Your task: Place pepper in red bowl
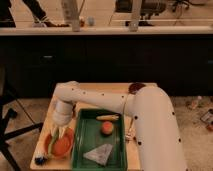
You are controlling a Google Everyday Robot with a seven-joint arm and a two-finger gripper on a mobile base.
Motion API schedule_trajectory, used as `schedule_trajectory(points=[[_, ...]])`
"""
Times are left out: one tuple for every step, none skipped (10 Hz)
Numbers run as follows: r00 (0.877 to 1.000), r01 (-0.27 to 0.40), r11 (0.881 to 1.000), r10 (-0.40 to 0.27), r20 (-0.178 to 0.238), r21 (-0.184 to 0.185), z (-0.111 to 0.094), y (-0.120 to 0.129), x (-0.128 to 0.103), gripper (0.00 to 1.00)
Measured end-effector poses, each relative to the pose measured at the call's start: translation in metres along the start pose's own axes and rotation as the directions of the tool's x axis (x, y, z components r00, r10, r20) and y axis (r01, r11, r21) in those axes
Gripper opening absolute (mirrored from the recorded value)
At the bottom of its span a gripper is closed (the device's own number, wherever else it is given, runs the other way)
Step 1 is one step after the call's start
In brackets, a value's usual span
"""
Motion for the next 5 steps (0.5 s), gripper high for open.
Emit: schedule_trajectory(points=[[1.0, 0.002, 1.0, -0.002, 0.003, 0.0, 0.0019, -0.0012, -0.0006, 0.8], [1.0, 0.004, 1.0, -0.004, 0.005, 0.004, 0.0038, -0.002, -0.0017, 0.8], [1.0, 0.01, 1.0, -0.01, 0.006, 0.012, 0.0056, -0.0029, -0.0044, 0.8], [1.0, 0.013, 1.0, -0.013, 0.005, 0.026, 0.0068, -0.0024, -0.0066, 0.8], [1.0, 0.012, 0.999, -0.012, -0.002, 0.04, 0.0069, -0.0017, -0.0084, 0.8]])
